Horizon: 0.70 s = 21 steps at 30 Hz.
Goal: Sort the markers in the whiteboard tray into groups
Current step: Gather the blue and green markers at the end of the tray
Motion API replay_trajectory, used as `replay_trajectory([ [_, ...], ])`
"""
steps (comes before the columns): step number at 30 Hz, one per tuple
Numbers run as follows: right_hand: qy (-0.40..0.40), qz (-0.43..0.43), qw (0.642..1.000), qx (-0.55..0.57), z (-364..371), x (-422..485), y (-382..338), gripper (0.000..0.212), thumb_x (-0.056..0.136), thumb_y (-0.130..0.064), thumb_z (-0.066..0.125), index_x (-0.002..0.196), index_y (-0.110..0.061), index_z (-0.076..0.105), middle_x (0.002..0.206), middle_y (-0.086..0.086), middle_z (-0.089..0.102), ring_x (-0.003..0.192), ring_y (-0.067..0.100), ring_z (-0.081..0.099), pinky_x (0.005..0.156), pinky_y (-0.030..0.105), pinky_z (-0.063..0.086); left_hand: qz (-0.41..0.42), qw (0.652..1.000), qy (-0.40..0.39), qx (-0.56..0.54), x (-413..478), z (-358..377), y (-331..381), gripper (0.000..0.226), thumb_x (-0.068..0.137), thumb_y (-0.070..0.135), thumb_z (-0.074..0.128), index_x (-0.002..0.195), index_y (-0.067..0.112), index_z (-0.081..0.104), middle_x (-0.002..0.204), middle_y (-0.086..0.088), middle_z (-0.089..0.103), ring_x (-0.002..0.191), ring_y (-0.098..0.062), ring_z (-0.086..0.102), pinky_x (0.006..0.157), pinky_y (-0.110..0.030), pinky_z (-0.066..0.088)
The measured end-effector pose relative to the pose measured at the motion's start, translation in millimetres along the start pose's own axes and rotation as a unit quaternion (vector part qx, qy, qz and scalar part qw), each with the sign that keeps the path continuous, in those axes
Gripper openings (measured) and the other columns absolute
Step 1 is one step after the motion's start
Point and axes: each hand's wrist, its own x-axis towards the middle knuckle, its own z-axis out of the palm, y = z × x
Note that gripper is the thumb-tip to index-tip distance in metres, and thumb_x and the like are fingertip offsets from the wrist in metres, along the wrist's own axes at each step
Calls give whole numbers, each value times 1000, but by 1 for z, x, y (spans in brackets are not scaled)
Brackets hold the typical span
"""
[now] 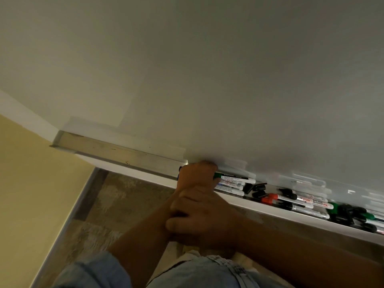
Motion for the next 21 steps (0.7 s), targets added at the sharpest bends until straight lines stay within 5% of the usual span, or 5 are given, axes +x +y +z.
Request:
replay_trajectory([
  [4,42,61,997,5,4,-15,18,24,88,-46,63,98,-24,60,103,-3,59,95,12,53,82,26,38,38,999,29,-19,-6,-8,-5,30,89,51,54,96,24,65,93,3,68,82,-21,64,67,-31,48],
  [7,71,172,982,-41,7,-34,30,23,82,-42,61,98,-27,54,94,-5,66,86,10,62,75,28,54,33,996,84,-15,-19,-16,-25,20,91,40,55,92,25,67,88,5,67,75,-16,64,59,-25,42],
  [12,-16,377,926,-27,-1,-74,57,25,82,-32,71,105,-24,66,109,-2,66,99,15,61,83,31,50,-37,997,41,-53,-37,-17,-64,26,86,47,61,102,27,65,96,8,64,79,-10,58,65,-26,48],
  [17,-112,421,897,-81,1,-85,66,36,82,-31,72,116,-22,67,114,0,68,104,19,62,89,37,50,-42,998,-1,-52,-39,-14,-68,37,85,49,61,116,29,64,115,10,57,89,-10,61,69,-25,48],
  [21,-114,409,895,-136,4,-82,68,30,71,-25,82,99,-21,74,96,1,74,86,20,69,73,37,55,-43,998,-10,-38,-36,-13,-69,31,88,42,62,116,30,65,116,9,55,94,-13,62,74,-29,51],
])
